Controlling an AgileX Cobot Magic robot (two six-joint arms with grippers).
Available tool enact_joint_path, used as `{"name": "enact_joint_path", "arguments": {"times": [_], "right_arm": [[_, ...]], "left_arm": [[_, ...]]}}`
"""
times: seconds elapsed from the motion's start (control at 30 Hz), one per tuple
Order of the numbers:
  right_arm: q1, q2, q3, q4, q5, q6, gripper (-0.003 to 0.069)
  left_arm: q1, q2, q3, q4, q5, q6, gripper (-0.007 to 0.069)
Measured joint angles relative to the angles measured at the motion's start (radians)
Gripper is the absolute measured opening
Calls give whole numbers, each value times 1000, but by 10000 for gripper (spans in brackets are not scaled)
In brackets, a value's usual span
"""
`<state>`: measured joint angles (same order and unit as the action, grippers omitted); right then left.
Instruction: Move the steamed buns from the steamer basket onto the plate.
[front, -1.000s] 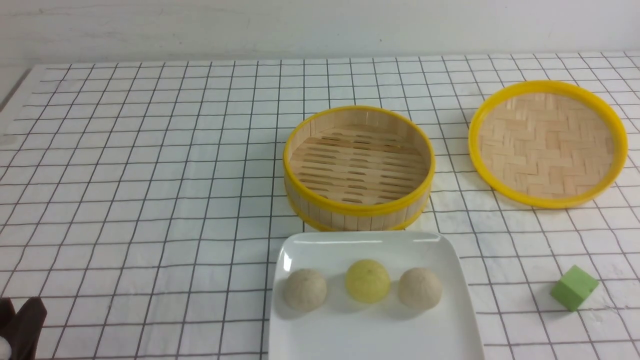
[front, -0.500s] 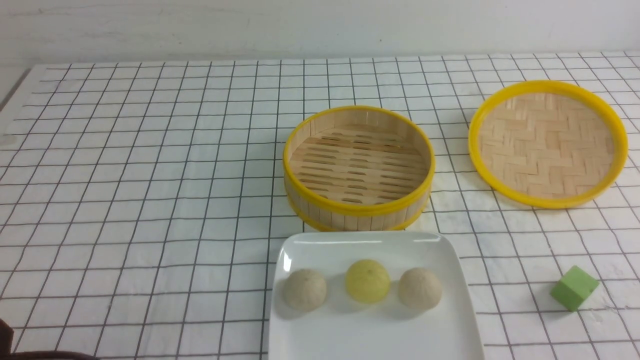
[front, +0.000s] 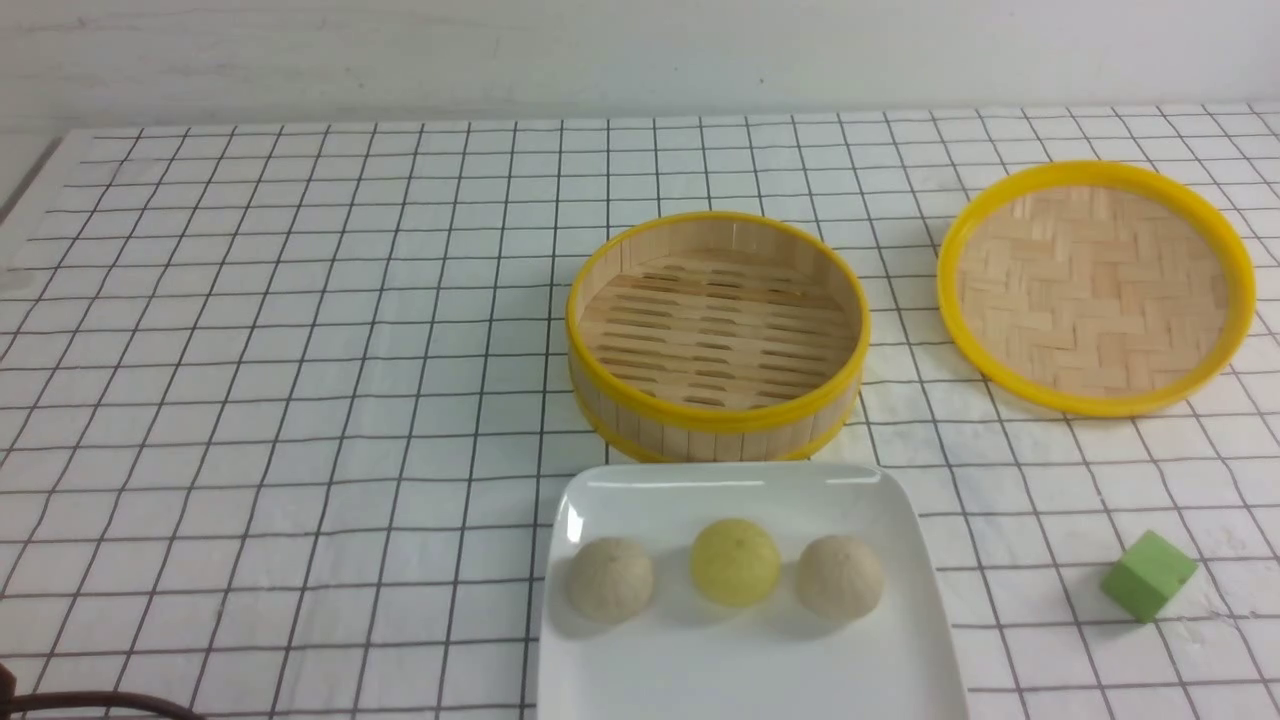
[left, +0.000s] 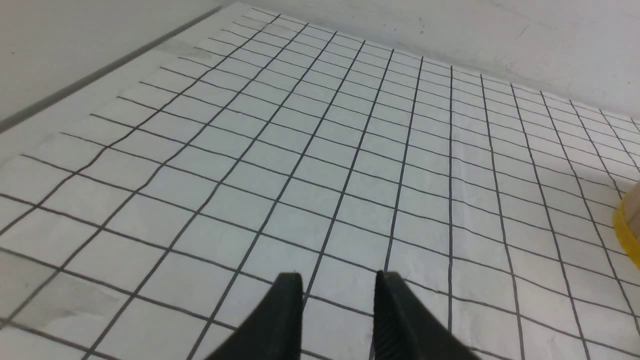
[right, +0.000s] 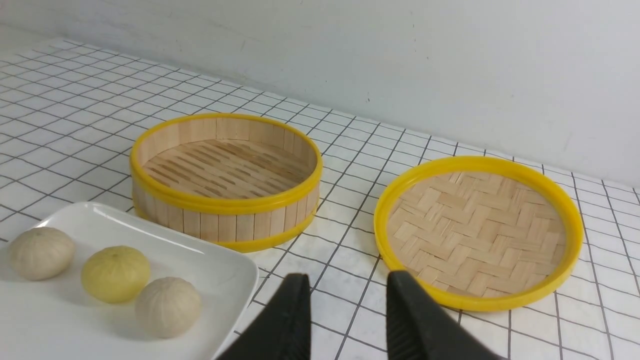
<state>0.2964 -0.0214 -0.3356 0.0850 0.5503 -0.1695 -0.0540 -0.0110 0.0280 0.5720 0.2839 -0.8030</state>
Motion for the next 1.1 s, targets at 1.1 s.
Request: {"name": "enact_joint_path", "arguments": {"times": [1.1], "right_arm": [[0,0,0,0,0,0,239]], "left_arm": [[0,0,-2,-529,85,776,237]]}}
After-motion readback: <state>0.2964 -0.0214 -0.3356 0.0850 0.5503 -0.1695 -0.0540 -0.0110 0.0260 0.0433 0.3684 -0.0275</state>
